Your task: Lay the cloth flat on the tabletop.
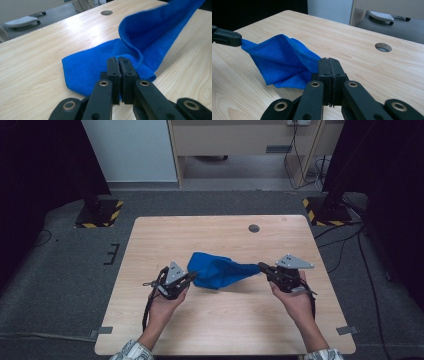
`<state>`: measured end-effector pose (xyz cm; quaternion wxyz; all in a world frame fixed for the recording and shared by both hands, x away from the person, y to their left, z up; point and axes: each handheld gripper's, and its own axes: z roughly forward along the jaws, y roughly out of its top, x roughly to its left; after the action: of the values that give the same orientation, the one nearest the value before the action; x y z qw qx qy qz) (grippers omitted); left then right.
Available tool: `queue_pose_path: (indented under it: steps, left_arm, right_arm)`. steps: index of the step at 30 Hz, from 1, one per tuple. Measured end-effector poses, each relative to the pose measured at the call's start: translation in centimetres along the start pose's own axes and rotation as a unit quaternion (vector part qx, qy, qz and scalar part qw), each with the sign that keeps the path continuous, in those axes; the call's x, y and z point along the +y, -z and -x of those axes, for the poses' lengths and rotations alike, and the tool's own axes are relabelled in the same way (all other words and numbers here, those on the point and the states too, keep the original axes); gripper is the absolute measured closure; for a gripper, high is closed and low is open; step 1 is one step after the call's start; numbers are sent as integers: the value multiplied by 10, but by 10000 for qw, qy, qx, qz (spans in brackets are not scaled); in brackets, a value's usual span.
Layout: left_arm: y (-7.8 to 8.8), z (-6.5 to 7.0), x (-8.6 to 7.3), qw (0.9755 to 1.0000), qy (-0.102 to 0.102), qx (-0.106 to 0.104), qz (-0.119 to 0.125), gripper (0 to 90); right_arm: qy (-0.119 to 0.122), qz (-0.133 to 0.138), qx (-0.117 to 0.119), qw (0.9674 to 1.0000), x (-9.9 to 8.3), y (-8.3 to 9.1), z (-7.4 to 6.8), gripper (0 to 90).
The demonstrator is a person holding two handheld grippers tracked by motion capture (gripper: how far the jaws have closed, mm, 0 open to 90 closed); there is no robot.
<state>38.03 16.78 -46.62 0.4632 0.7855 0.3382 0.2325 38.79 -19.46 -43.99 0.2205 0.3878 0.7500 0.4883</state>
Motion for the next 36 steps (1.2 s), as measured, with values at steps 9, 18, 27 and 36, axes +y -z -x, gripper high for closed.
queue_pose_path:
  steps: [9,18,27,36]
  left_arm:
    - [12,-2,26,9994,234,-95,223,872]
    - [1,-11,51,9995,281,-5,153,872]
    - [7,-5,75,9997,80,12,251,872]
    - [14,-12,75,9995,145,65,282,873]
  right_arm:
    - [-77,134,25,9999,9,12,7,894]
    - [117,126,-57,9998,21,20,16,894]
    - [106,172,-66,9998,29,18,23,894]
    - [68,182,-53,9998,29,18,28,894]
